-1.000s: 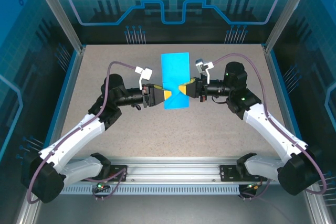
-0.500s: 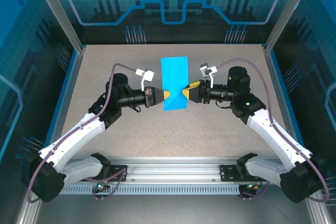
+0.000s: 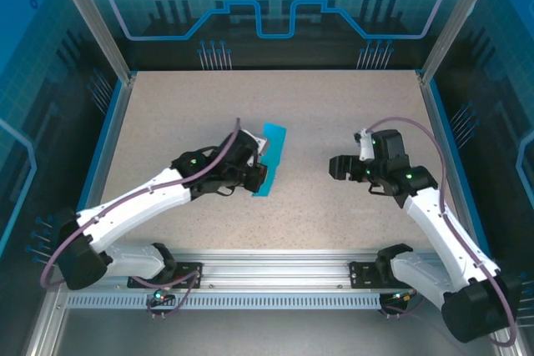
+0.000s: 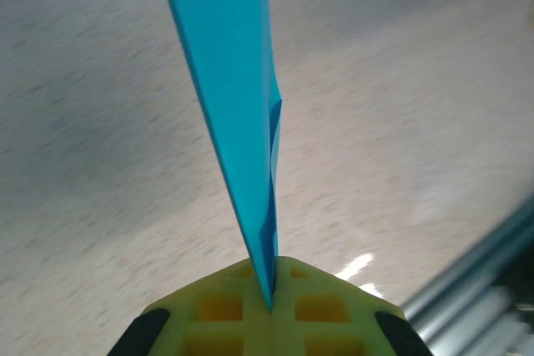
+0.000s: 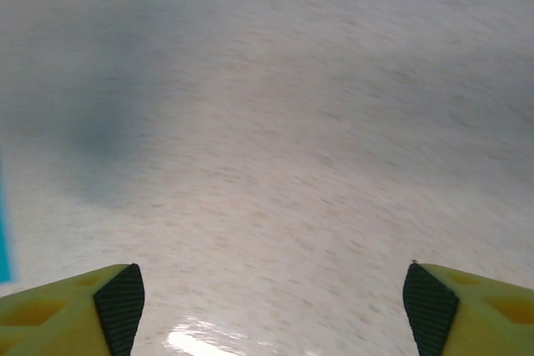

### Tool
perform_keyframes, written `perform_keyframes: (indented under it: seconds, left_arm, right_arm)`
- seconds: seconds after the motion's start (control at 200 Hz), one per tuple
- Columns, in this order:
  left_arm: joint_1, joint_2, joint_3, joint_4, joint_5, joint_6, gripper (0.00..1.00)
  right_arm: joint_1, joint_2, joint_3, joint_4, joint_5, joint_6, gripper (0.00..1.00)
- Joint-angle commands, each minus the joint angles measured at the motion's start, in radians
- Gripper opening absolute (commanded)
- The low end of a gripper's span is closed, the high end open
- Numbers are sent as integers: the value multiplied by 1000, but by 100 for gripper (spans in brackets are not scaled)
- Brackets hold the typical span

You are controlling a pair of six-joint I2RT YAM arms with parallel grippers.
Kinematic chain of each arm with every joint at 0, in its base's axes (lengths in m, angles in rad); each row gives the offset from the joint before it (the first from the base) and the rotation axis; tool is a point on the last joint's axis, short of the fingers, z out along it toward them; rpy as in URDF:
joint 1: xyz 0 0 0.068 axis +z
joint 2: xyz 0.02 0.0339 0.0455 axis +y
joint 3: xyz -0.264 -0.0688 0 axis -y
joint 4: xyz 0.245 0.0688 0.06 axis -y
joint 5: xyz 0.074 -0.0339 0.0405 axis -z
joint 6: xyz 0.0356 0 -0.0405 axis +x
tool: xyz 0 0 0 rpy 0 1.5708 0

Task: Fold a paper plane with a square sheet of paper (fold left side to right side)
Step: Turn over the paper at the center of the table.

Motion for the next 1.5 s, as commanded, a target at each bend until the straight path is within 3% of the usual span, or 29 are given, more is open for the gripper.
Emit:
perform_keyframes:
  seconds: [0.0, 0.19, 0.455, 0.545, 1.145, 1.326, 1.496]
  left_arm:
    - [-69, 100, 106, -293, -317, -90, 0]
    - [-139, 307, 243, -515, -462, -333, 0]
    - [-141, 550, 416, -638, -429, -590, 0]
    - [-141, 613, 473, -646, -384, -623, 0]
    - [-89, 940, 714, -564, -139, -532, 0]
    - [-58, 935, 711, -513, -67, -480, 12]
    - [-48, 883, 690, -463, -7, -409, 33]
  right_arm:
    - [-48, -70, -44, -89, 155, 35, 100]
    - [-123, -133, -98, -95, 147, 68, 100]
    - [-137, -128, -103, -118, 156, 57, 100]
    - [-140, -132, -109, -116, 149, 56, 100]
    - [-157, -166, -148, -92, 53, 33, 100]
    - [-157, -166, -156, -80, -17, 30, 100]
    - [-156, -148, -162, -60, -75, 38, 100]
